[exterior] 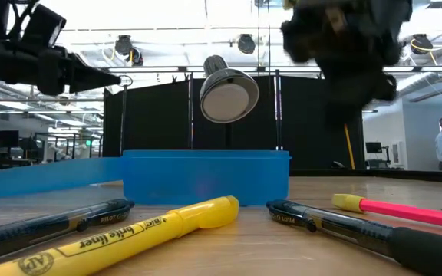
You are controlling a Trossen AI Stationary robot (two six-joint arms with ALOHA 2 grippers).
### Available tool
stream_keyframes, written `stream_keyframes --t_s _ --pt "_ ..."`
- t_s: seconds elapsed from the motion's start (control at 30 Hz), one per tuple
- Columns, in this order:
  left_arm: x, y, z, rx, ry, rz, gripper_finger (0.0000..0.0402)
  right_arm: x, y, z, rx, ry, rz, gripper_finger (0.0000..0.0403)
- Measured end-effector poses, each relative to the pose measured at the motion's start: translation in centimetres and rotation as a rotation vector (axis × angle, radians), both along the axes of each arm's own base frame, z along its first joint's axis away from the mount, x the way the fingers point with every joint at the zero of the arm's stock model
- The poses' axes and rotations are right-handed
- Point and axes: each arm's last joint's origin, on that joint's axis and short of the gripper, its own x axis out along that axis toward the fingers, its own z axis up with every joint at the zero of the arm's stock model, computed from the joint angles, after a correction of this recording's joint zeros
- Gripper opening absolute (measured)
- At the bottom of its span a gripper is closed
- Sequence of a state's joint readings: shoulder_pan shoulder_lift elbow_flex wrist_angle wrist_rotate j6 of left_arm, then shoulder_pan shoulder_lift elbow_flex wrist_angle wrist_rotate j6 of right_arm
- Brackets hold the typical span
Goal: Pick & place school supplies into a supply box
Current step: Put the pink pencil into the blue supply box
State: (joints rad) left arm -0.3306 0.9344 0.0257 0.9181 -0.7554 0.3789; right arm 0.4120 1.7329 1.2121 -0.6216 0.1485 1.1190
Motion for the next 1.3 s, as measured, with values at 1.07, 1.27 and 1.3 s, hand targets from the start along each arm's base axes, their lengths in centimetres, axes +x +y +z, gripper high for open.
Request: stream_keyframes --t_s 1.07,1.27,1.3 --pt "0.6 3.2 0.2 0.087 0.023 0.058 0.0008 0.8 3.7 -0.2 0.250 -0.139 -0.182 0.0149" --pt "0.6 3.4 0.2 0.071 0.015 0.047 0.0008 1.4 5.5 -0.1 0.273 -0.202 -0.178 0.0130" --pt "0.6 3.4 0.2 0.064 0.011 0.041 0.0008 1.6 5.7 -0.1 0.281 -0.193 -0.178 0.0126"
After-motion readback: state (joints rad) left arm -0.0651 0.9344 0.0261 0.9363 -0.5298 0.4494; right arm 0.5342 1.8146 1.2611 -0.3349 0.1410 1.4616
